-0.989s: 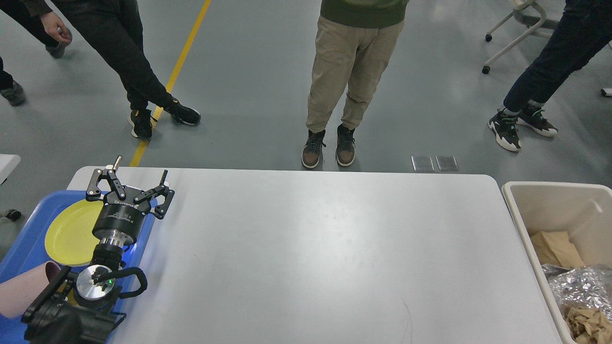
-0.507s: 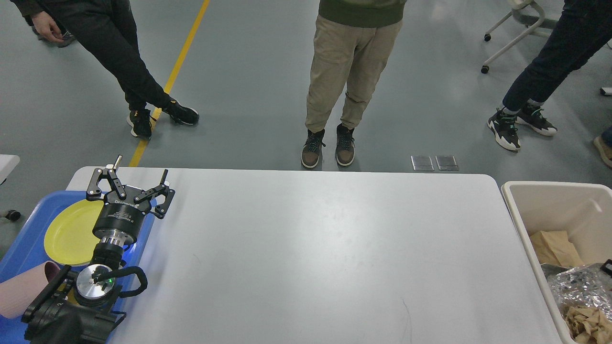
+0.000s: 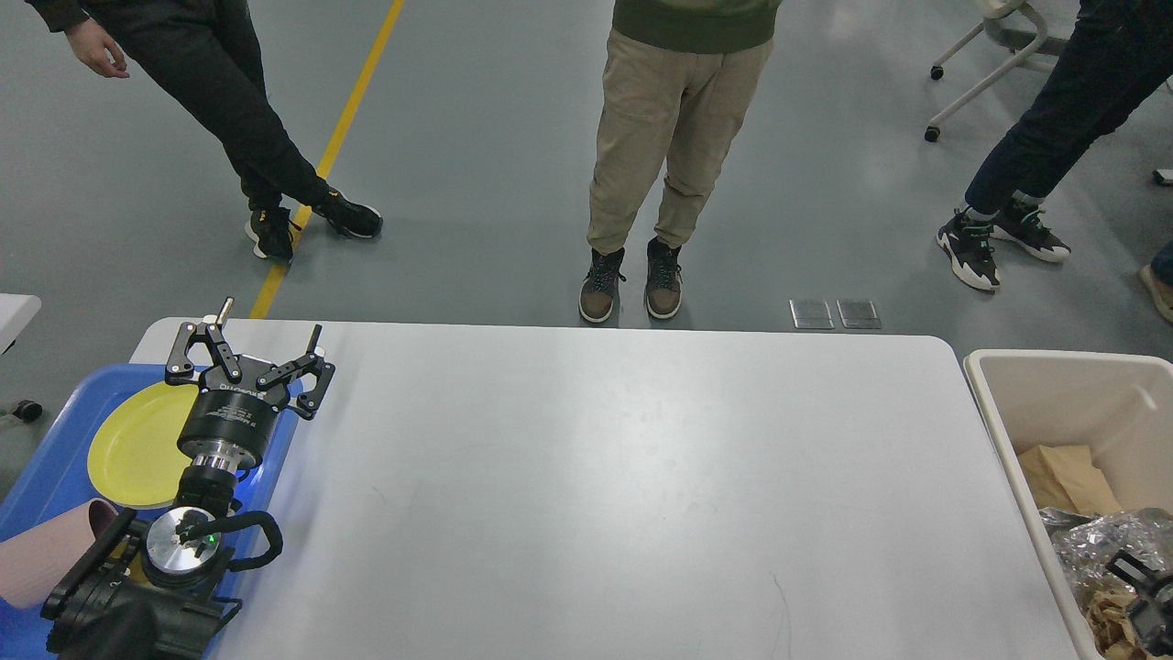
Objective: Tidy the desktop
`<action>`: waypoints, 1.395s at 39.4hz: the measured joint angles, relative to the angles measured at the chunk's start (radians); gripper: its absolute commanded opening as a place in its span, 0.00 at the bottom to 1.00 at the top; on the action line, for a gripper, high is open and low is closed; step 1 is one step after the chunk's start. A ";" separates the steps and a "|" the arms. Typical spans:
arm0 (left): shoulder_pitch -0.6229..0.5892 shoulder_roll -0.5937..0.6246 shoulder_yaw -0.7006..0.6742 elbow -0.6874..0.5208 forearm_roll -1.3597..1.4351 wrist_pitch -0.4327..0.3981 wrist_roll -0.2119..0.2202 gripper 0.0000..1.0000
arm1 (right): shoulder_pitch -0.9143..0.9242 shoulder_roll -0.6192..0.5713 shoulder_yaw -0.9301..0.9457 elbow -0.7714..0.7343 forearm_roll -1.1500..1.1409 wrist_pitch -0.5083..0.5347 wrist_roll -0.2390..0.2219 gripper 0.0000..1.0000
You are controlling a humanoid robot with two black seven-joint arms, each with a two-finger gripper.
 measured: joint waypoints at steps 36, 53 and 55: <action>0.000 0.000 0.000 0.000 0.000 0.000 0.001 0.96 | 0.014 0.008 0.001 0.006 -0.002 -0.113 0.012 1.00; 0.000 0.000 0.000 0.000 0.000 0.000 0.000 0.96 | 0.212 -0.117 0.760 0.160 0.000 -0.110 0.053 1.00; 0.000 0.000 0.000 0.000 0.000 0.000 0.000 0.96 | 0.229 -0.150 0.915 0.217 -0.001 -0.109 0.073 1.00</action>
